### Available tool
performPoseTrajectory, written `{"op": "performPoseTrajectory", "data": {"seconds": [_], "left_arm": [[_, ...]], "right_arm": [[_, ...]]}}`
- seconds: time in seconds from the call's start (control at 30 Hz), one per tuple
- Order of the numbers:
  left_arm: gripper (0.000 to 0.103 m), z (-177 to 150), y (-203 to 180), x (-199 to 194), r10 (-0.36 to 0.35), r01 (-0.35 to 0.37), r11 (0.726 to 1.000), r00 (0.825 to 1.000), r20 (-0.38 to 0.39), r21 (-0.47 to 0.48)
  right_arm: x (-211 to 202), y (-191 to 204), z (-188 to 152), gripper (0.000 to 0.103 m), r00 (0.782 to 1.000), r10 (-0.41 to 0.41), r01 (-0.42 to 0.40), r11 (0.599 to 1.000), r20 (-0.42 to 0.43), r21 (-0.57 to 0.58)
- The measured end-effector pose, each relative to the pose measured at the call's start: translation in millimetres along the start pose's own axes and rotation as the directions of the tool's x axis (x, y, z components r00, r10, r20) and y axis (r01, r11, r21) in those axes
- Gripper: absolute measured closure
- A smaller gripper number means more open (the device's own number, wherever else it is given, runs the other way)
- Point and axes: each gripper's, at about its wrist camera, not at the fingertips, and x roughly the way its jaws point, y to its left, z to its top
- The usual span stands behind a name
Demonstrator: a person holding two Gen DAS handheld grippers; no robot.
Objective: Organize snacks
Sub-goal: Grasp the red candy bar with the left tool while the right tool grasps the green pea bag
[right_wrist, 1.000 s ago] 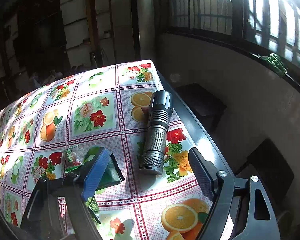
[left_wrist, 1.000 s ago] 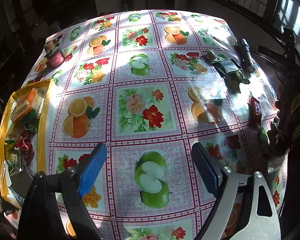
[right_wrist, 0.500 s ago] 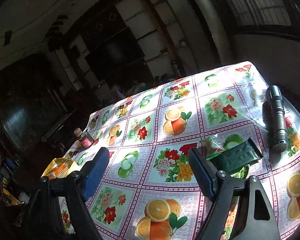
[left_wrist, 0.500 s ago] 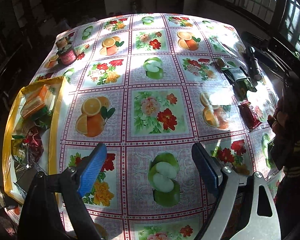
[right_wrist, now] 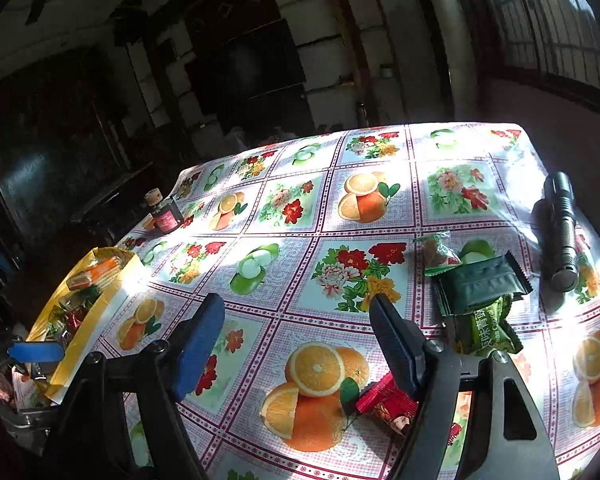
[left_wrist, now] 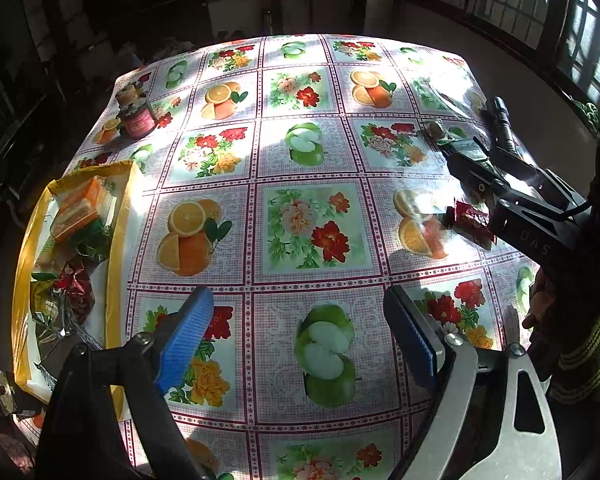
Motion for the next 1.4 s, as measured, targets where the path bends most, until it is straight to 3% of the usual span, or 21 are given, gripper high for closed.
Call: {"op": "performPoseTrajectory", "data": {"seconds": [0.1, 0.2, 0.23, 0.27, 0.3, 0.33, 0.4, 0.47, 0.6, 0.73, 0.77, 0.83, 0.87, 0.93, 0.97, 1.03, 1.13, 1.27, 1.33, 1.4], "left_arm": [[0.016, 0, -3, 3, -0.017, 0.017, 1.000, 1.000, -0.007, 0.001], [0.016, -2, -7, 0, -0.035, 0.035, 0.999, 0.999, -0.004, 0.003], [0.016, -2, -9, -1, -0.034, 0.034, 0.999, 0.999, -0.004, 0.005], [0.016, -3, -10, -1, -0.031, 0.031, 0.999, 1.000, -0.004, 0.010], [0.016, -3, -11, -1, -0.025, 0.025, 1.000, 1.000, -0.005, 0.015], [0.016, -3, -11, -2, -0.017, 0.017, 1.000, 1.000, -0.007, 0.016], [0.016, -3, -8, -4, -0.015, 0.015, 1.000, 1.000, -0.008, 0.008], [0.016, -4, -3, -7, -0.003, 0.003, 1.000, 1.000, -0.001, -0.004], [0.016, -6, 9, -14, 0.017, -0.017, 0.999, 1.000, 0.005, -0.029], [0.016, -16, 19, -20, 0.035, -0.035, 0.998, 0.999, 0.006, -0.050], [0.016, -17, 20, -20, 0.040, -0.039, 0.998, 0.999, 0.004, -0.051], [0.016, -18, 23, -16, 0.042, -0.043, 0.998, 0.999, -0.004, -0.056], [0.016, -18, 24, -13, 0.045, -0.046, 0.997, 0.999, -0.011, -0.058], [0.016, -17, 27, -6, 0.052, -0.054, 0.997, 0.998, -0.027, -0.060], [0.016, -18, 28, -3, 0.052, -0.053, 0.997, 0.998, -0.032, -0.061], [0.016, -19, 31, 3, 0.054, -0.056, 0.996, 0.998, -0.037, -0.065], [0.016, -15, 42, 12, 0.068, -0.072, 0.994, 0.996, -0.054, -0.082], [0.016, -10, 71, 16, 0.093, -0.100, 0.985, 0.994, -0.057, -0.138], [0.016, -7, 85, 20, 0.099, -0.109, 0.980, 0.993, -0.066, -0.168], [0.016, -5, 92, 24, 0.095, -0.106, 0.979, 0.993, -0.067, -0.177]], "right_arm": [[1, -25, -12, 0.027, 0.988, -0.116, 0.116, 0.993, -0.102, -0.003], [22, -52, -29, 0.027, 0.971, -0.115, 0.140, 0.984, -0.209, 0.112], [22, -50, -27, 0.027, 0.976, -0.084, 0.113, 0.984, -0.199, 0.137], [14, -42, -19, 0.027, 0.990, 0.014, 0.010, 0.986, -0.141, 0.166], [1, -32, -8, 0.027, 0.988, 0.150, -0.139, 0.971, -0.045, 0.196], [-14, -21, 4, 0.028, 0.978, 0.204, -0.208, 0.959, 0.045, 0.192], [-38, -3, 23, 0.027, 0.972, 0.182, -0.200, 0.973, 0.147, 0.118], [-47, -3, 34, 0.020, 0.947, 0.233, -0.256, 0.963, 0.220, 0.082], [0, -38, 41, 0.020, 0.932, 0.300, -0.335, 0.927, 0.201, 0.167], [60, -49, 38, 0.020, 0.937, 0.326, -0.345, 0.917, 0.125, 0.198], [74, -45, 35, 0.020, 0.921, 0.379, -0.390, 0.884, 0.092, 0.257], [77, -21, 30, 0.022, 0.830, 0.548, -0.551, 0.782, 0.102, 0.291], [61, -6, 29, 0.022, 0.830, 0.543, -0.558, 0.798, 0.131, 0.228], [33, 16, 27, 0.021, 0.890, 0.446, -0.455, 0.878, 0.092, 0.146], [24, 17, 23, 0.021, 0.892, 0.446, -0.452, 0.879, 0.071, 0.149], [5, 9, 7, 0.021, 0.917, 0.398, -0.398, 0.897, 0.040, 0.193], [-10, -18, -13, 0.021, 0.921, 0.387, -0.380, 0.864, 0.045, 0.332], [-61, -31, -6, 0.019, 0.964, 0.229, -0.260, 0.916, 0.133, 0.306], [-73, -35, -8, 0.019, 0.976, 0.186, -0.214, 0.920, 0.113, 0.329], [-77, -36, -17, 0.019, 0.979, 0.192, -0.205, 0.916, 0.070, 0.344]]}}
